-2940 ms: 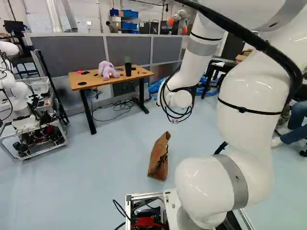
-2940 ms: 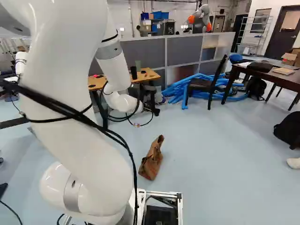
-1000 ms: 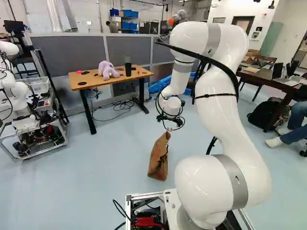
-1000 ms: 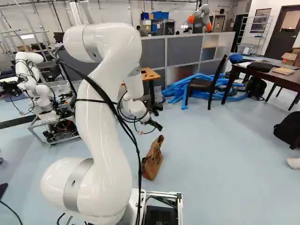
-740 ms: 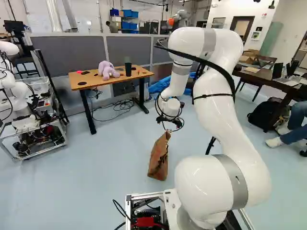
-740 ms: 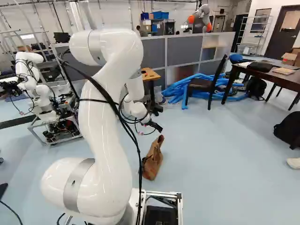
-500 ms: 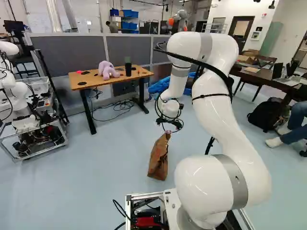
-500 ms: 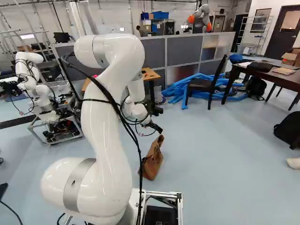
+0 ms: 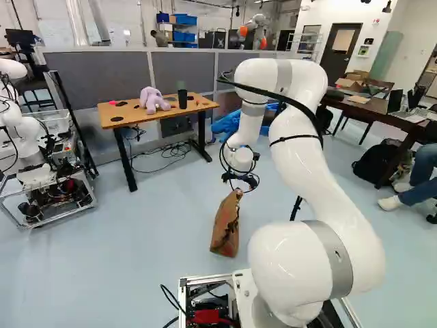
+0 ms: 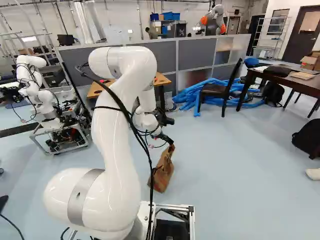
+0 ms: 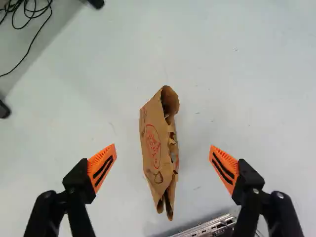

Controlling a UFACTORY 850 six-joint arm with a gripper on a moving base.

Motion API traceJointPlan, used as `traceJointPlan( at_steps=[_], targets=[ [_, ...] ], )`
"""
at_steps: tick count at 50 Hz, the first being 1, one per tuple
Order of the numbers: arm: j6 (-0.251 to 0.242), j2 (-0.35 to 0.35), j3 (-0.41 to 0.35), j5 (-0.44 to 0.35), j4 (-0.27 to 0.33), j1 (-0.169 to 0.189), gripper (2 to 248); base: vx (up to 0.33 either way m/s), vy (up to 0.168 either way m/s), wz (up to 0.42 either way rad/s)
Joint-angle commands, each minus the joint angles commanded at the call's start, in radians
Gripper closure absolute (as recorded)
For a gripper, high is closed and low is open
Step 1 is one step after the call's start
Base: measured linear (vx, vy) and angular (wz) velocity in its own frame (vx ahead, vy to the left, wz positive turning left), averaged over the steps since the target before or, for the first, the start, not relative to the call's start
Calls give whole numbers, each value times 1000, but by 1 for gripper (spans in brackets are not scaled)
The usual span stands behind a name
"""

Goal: Pick up the bag on the ground and place it on the table

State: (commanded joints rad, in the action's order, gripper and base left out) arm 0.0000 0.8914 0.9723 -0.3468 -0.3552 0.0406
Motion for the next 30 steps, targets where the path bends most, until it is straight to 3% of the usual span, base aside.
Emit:
traceJointPlan(
  at_steps=[30],
  targets=[
    [0, 111, 74, 0, 0, 0, 3, 0, 0, 0]
  ],
)
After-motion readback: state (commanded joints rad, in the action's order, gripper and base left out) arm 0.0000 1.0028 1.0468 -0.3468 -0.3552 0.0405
